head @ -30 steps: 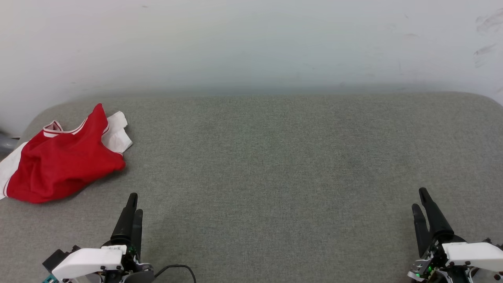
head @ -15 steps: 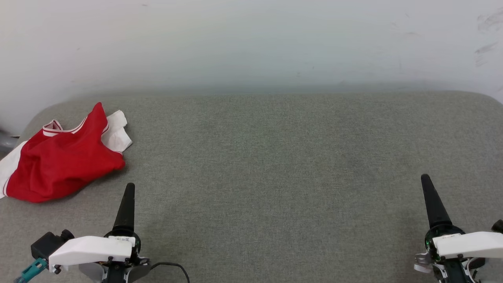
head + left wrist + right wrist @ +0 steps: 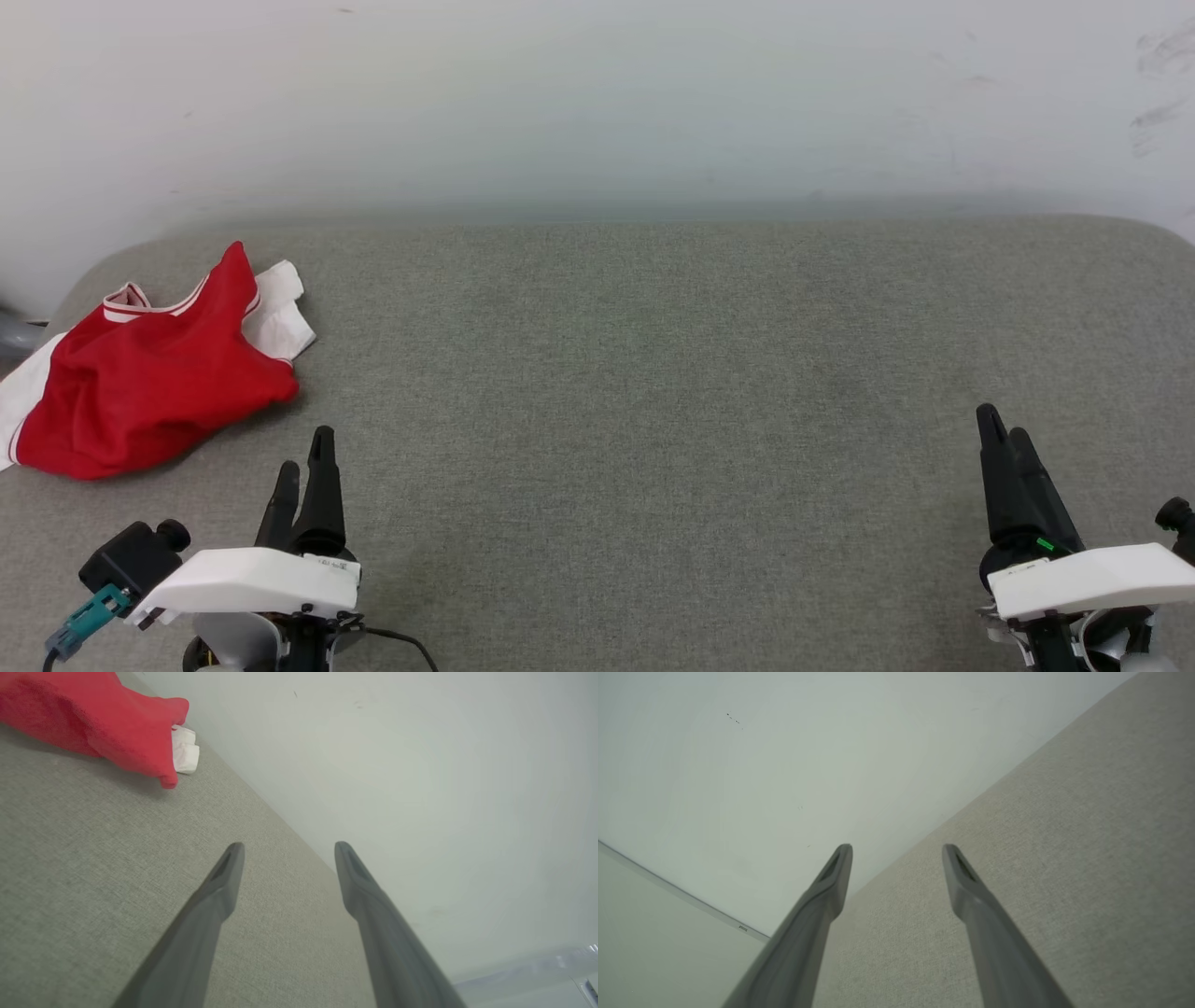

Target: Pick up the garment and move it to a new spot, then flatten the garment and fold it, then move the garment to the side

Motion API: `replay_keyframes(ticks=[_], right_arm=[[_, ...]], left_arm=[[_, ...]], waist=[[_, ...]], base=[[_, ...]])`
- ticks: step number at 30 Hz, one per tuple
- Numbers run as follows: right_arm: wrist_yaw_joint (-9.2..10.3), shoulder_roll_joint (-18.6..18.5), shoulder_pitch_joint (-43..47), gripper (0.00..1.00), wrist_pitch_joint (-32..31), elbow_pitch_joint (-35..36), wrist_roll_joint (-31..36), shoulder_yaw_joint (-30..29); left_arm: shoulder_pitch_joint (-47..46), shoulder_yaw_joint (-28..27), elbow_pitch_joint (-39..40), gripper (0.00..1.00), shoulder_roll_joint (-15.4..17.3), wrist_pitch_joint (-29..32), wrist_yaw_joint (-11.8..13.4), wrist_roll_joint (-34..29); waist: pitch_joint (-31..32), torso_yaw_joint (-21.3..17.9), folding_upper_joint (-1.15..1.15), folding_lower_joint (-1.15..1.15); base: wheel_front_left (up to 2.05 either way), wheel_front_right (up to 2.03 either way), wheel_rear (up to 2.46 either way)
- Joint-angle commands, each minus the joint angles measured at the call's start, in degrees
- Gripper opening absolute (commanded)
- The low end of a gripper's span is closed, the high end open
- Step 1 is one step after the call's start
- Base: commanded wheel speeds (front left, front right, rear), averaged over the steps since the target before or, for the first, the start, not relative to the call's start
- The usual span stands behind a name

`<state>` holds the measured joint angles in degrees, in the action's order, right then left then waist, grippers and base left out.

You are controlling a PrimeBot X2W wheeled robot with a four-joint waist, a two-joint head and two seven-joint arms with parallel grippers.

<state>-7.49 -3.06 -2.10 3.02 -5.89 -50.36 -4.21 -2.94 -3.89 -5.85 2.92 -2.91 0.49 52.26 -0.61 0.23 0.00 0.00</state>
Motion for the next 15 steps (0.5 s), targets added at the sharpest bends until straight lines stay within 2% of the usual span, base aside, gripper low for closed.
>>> replay_keyframes(ticks=[1,15], right_arm=[[-0.01,-0.03,-0.22,1.0,0.52,1.33,2.46,0.23],[-0.01,0.02,0.92,1.0,3.11,3.1,16.06,0.84]], left_arm=[[-0.33,0.34,1.2,1.0,0.6,-0.63,0.42,-2.25],[0.51,4.9,3.2,1.0,3.32,-3.2,4.51,-14.24]], waist=[[0.0,0.01,0.0,0.0],[0.0,-0.03,0.0,0.0]], base=[[0.0,0.0,0.0],[0.0,0.0,0.0]])
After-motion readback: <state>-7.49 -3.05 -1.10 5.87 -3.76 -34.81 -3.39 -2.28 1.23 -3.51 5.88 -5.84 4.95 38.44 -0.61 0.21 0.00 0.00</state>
